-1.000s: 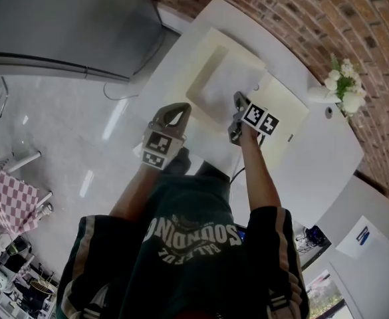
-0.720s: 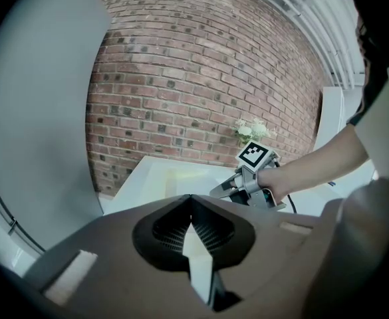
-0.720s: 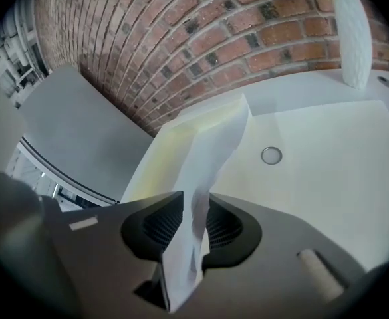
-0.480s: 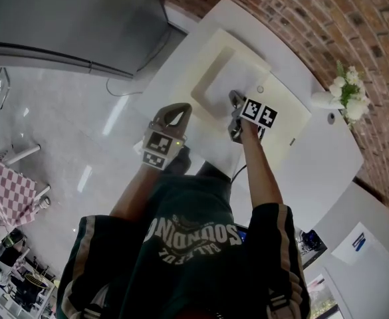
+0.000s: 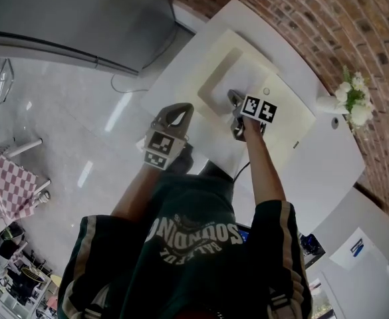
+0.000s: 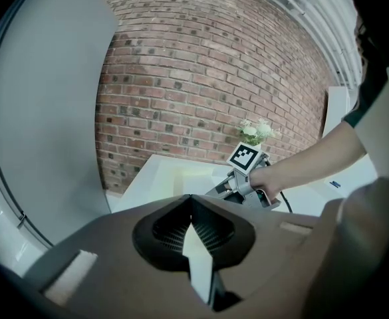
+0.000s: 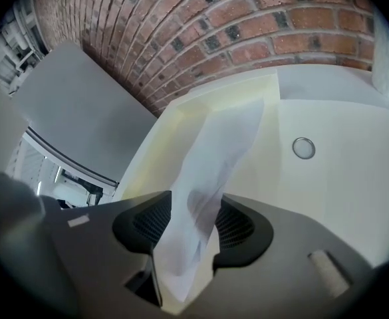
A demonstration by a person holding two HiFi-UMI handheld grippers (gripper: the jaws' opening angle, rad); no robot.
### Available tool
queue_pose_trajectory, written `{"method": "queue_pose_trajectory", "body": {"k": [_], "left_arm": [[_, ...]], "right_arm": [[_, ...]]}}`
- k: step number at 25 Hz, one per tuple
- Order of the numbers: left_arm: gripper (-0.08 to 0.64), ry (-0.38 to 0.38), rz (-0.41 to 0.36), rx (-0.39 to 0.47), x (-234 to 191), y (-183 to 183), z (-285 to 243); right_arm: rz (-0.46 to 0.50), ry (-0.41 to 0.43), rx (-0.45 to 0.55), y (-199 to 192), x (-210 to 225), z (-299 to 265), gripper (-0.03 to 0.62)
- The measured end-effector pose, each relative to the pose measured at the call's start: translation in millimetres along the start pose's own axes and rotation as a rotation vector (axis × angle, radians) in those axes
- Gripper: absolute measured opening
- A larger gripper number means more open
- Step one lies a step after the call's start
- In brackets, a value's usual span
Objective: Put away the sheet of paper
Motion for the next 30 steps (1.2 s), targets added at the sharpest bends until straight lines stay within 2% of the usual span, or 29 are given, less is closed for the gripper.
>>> {"method": "queue_pose_trajectory", "body": {"k": [8, 15, 23, 30], "left_arm": [[0.009, -0.014, -0.006, 0.004, 4, 0, 2], [0.009, -0.054, -0.037, 0.013, 18, 7, 1], [0.009, -0.11, -0.086, 0.038, 38, 23, -4], [0.009, -0.153, -0.138, 0.064, 51, 39, -5]], "right_arm": [[0.019, -0.05, -0.047, -11, 9, 7, 0.233], [-0.012, -0.058, 0.0, -17, 23, 31, 0.22], [-0.04, -0.043, 0.074, -25, 29, 67, 0.157], [-0.053, -0.064, 0.174, -35, 29, 106, 0.041]]}}
Point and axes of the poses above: the fingertips, and each gripper's own axes: z backward along the fingers, x to its right, y out of its top, the point moved 4 cm from there along z, backward along the fingers, and after that the axes turned 7 degrees about -y, right-handed, at the moved point
